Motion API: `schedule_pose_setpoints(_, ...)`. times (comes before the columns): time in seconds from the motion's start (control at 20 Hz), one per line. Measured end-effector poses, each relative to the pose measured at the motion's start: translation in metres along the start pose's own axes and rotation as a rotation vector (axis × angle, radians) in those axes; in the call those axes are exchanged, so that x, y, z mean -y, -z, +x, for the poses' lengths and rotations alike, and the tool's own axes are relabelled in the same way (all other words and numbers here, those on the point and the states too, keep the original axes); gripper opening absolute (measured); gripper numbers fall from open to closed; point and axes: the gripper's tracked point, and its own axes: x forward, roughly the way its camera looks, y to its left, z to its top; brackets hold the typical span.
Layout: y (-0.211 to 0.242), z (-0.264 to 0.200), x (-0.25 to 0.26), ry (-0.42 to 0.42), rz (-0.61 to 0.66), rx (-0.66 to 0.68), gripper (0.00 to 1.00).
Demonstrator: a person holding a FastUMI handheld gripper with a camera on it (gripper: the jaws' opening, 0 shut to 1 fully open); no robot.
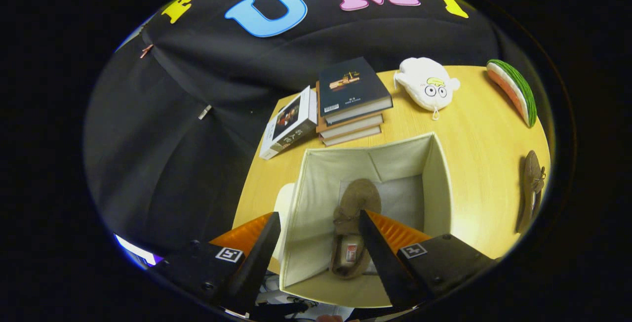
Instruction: Open the storage box then place both shoes into the box .Put the left shoe in first, then the right shoe, with the right side of both shoes facing outward in a uniform manner.
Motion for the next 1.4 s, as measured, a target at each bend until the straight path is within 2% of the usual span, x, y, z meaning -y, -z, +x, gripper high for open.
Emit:
schedule_pose_setpoints(0.25,-0.052,-0.064,0.023,0.0,-0.106,0.226,0.98)
schedule_pose_setpoints(0.6,-0.092,-0.165,0.114,0.127,-0.304,0.396,0.98)
schedule_pose_setpoints(0.8,-0.092,-0.201,0.192,0.226,-0.366,0.385,0.99)
schedule_pose_setpoints(1.1,-0.062,-0.23,0.335,0.399,-0.324,0.29,0.99)
schedule_pose_setpoints(1.4,-0.014,-0.223,0.432,0.467,-0.261,0.158,0.99)
